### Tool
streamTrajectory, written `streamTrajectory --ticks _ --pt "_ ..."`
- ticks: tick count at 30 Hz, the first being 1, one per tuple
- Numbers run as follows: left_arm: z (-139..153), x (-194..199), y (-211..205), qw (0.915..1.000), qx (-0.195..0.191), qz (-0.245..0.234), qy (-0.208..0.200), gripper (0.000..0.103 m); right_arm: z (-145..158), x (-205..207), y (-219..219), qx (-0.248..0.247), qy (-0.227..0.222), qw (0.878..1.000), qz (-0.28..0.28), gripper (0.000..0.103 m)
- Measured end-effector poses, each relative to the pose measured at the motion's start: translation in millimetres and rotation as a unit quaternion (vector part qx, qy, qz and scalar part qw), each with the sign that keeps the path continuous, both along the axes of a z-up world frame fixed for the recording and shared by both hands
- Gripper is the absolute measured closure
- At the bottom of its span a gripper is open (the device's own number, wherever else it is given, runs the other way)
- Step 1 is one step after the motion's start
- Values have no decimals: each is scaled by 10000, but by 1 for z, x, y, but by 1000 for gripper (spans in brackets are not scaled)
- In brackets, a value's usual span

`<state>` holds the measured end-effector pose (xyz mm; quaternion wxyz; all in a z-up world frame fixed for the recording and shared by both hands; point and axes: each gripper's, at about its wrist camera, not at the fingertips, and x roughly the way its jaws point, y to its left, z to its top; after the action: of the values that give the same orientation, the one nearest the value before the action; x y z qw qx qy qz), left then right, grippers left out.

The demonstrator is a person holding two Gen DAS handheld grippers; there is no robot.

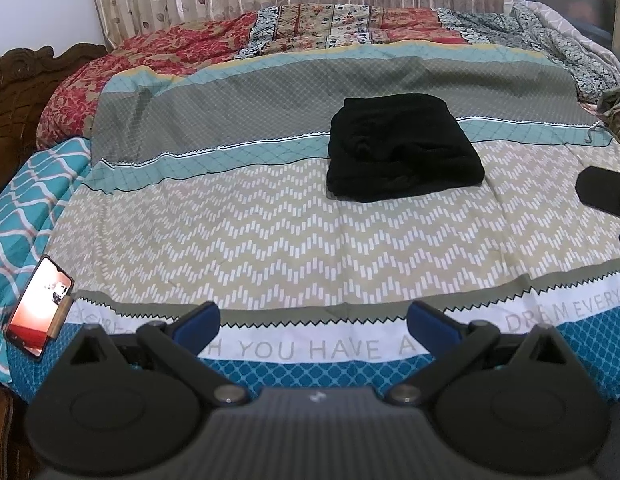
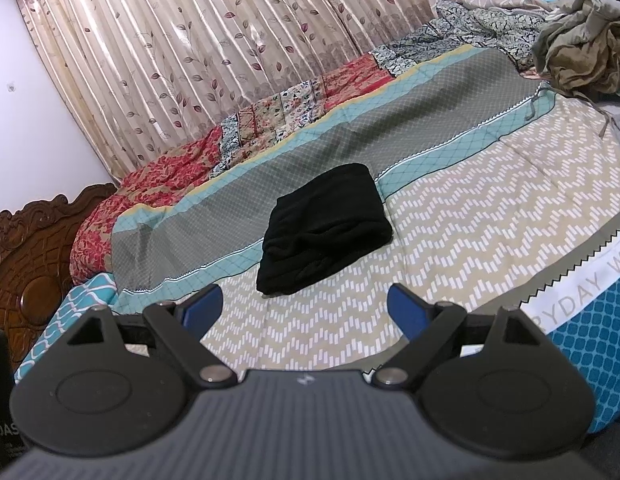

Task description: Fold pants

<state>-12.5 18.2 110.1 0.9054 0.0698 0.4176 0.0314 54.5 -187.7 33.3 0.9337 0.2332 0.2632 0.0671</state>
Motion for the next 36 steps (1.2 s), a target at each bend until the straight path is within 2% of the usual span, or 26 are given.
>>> streamTrajectory --ticks 36 --pt "2 -1 -2 9999 99 -54 -56 0 3 -1 -1 -11 -113 9999 6 12"
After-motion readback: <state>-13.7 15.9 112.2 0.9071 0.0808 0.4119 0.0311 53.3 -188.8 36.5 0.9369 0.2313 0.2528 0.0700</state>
